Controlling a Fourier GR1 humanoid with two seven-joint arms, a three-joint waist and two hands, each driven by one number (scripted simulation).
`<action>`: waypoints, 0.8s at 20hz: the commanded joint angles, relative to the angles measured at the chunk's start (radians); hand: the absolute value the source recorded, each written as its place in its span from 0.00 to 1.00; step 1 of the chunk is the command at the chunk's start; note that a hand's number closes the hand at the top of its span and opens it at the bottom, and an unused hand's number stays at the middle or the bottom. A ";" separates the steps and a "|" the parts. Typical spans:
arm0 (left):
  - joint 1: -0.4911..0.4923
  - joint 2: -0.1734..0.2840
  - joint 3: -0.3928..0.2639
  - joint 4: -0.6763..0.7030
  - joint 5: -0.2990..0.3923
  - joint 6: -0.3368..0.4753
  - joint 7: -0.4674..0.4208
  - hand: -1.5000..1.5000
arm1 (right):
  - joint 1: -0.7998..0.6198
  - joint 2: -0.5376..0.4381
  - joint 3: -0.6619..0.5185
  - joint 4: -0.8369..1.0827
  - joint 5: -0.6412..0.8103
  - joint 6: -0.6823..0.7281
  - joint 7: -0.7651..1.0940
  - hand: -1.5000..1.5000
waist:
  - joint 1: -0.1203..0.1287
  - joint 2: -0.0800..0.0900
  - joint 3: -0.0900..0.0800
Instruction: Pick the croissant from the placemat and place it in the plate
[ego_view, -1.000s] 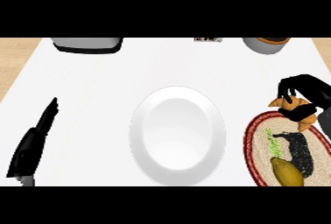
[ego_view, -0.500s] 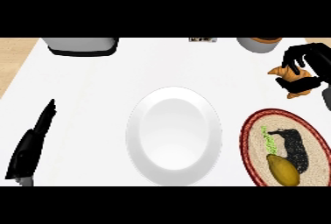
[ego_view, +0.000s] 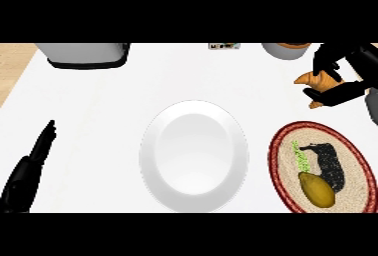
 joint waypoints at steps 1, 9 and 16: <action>-0.022 0.010 0.017 -0.026 0.023 -0.024 0.048 0.50 | 0.054 0.076 0.044 -0.241 -0.051 0.105 0.125 1.00 | -0.013 -0.004 -0.001; -0.009 -0.027 -0.009 0.037 -0.026 -0.007 -0.015 0.50 | 0.141 0.244 0.146 -0.643 -0.089 0.199 0.547 1.00 | -0.002 0.004 0.000; 0.016 -0.016 -0.004 -0.095 -0.013 -0.034 0.065 0.50 | 0.146 0.414 0.345 -0.646 0.049 0.180 0.752 1.00 | 0.021 0.007 0.001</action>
